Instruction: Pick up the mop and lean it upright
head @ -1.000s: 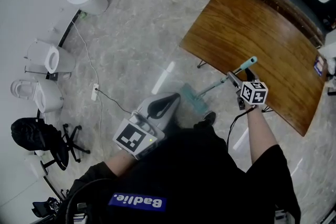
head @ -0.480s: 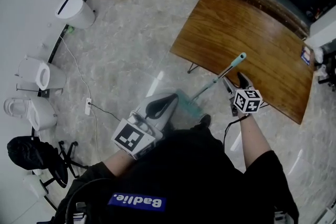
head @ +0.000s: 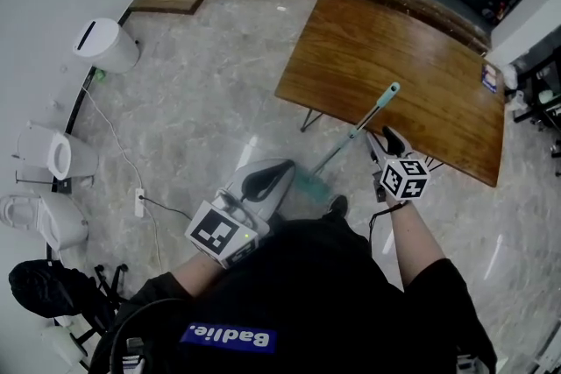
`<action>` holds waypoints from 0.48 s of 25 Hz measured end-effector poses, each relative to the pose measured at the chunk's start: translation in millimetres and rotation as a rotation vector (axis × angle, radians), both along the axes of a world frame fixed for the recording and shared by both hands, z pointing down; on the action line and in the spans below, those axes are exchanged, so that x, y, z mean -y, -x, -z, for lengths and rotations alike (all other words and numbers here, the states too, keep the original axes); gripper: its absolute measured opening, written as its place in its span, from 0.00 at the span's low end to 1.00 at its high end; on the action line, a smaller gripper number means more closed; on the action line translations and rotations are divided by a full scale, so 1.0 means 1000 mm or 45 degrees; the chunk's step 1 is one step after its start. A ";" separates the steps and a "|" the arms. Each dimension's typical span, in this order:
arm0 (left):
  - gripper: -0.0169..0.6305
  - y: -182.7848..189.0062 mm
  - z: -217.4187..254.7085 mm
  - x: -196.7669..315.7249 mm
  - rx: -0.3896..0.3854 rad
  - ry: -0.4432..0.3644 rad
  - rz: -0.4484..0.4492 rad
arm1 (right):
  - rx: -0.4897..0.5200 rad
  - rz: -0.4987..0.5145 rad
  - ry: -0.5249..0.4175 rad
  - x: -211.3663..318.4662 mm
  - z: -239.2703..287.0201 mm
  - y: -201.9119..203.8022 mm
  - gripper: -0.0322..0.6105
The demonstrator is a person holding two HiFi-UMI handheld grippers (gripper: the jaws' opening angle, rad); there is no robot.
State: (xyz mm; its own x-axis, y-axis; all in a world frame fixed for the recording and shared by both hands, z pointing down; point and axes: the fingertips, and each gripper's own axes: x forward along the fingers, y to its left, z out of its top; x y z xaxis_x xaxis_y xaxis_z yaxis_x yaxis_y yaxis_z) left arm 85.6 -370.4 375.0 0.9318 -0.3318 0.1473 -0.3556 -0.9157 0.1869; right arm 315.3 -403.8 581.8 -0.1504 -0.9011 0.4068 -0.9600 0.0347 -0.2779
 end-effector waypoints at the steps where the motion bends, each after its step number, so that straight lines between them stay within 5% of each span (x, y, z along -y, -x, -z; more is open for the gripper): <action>1: 0.05 0.003 0.001 -0.001 -0.011 0.000 -0.009 | -0.008 -0.008 -0.010 -0.003 0.005 0.005 0.37; 12: 0.05 0.047 0.001 -0.025 -0.128 0.035 -0.111 | -0.078 -0.096 -0.125 -0.051 0.061 0.066 0.07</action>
State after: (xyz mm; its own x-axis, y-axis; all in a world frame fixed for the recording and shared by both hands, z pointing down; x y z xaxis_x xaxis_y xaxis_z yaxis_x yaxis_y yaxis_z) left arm 38.4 -345.2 374.0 0.9675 -0.2459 0.0597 -0.2530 -0.9365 0.2428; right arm 249.0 -353.2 521.2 -0.0583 -0.9447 0.3227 -0.9759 -0.0142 -0.2179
